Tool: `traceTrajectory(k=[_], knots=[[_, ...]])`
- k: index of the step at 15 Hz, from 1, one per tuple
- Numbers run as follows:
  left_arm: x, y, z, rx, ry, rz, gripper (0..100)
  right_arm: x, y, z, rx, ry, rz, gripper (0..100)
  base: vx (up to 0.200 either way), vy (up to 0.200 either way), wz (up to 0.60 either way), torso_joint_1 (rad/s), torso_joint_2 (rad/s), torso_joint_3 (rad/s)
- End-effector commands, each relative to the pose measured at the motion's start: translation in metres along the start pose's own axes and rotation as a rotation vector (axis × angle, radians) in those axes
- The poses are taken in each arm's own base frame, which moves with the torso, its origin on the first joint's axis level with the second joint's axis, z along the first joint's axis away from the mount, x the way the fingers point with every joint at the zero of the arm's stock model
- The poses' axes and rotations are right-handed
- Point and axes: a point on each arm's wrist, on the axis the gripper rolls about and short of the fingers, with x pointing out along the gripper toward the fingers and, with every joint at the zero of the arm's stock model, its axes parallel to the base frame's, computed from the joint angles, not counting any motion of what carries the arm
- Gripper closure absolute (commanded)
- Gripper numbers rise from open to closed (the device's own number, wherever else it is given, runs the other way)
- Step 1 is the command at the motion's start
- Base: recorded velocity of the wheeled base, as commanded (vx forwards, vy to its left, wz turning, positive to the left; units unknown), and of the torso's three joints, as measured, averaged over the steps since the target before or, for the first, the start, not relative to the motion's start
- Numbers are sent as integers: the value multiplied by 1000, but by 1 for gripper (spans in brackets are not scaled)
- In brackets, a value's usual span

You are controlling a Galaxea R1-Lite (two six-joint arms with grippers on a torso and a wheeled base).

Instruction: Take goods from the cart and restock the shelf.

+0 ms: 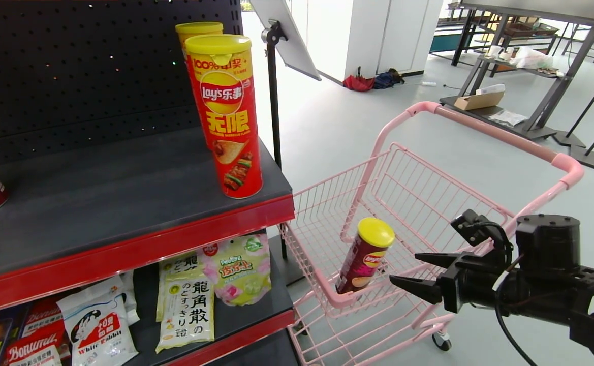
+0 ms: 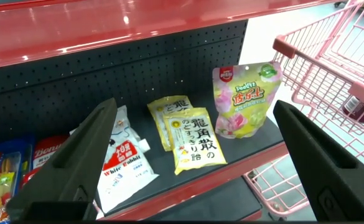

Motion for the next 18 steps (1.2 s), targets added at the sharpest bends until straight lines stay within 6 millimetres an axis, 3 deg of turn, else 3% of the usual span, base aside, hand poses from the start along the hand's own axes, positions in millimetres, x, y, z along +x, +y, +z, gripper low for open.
traceTrajectory(k=[1, 7, 13, 18], knots=[[0, 0, 0, 0, 0, 0, 0, 19, -5, -4, -10, 15, 14, 0, 0, 0, 0, 0, 0, 0], [0, 0, 0, 2, -2, 0, 0, 51, -14, 1, -37, -10, 31, 0, 0, 0, 0, 0, 0, 0], [0, 0, 0, 2, -2, 0, 0, 77, -23, -8, -32, 7, 29, 0, 0, 0, 0, 0, 0, 0], [0, 0, 0, 2, -2, 0, 0, 91, -30, -6, -40, -24, 8, 0, 0, 0, 0, 0, 0, 0]])
